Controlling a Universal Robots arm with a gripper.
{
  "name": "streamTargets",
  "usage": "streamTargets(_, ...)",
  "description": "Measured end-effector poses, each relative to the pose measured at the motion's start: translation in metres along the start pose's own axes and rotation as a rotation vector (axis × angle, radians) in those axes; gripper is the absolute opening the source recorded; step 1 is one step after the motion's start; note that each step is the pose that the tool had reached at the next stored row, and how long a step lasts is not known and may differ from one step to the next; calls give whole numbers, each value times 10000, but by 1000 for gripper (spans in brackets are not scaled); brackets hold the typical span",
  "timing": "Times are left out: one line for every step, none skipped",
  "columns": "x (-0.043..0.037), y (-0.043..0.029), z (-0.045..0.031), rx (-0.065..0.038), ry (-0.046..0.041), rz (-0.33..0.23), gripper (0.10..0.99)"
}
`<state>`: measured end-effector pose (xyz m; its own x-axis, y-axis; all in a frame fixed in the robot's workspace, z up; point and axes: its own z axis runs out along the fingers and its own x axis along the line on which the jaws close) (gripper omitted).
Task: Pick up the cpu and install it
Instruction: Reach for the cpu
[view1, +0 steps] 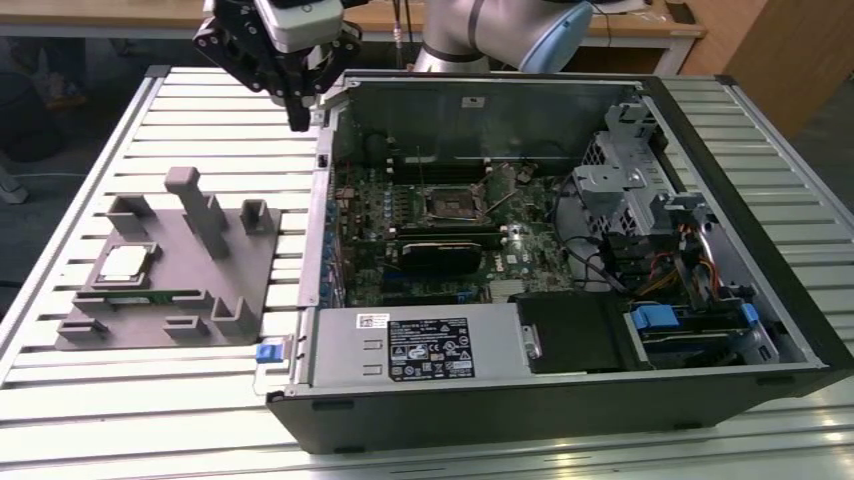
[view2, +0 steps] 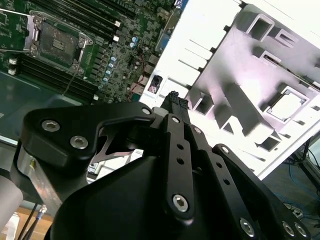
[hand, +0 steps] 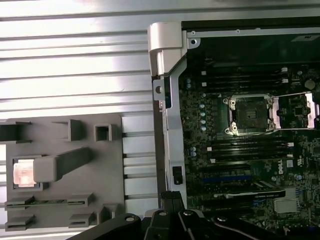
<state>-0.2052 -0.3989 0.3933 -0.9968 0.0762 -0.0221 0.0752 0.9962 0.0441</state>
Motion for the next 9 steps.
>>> streamTargets(5,0,0,-1,0,0,106)
streamTargets(10,-1,0,0,0,0,106)
streamTargets(15,-1,0,-1,0,0,106)
streamTargets(19,-1,0,-1,1,0,106)
streamTargets(22,-2,0,0,2,-1,106)
streamTargets(26,-2,-1,0,3,-1,106)
streamTargets(30,-2,0,0,3,0,106)
streamTargets(31,-2,-1,0,3,0,106)
streamTargets(32,-2,0,0,4,-2,106)
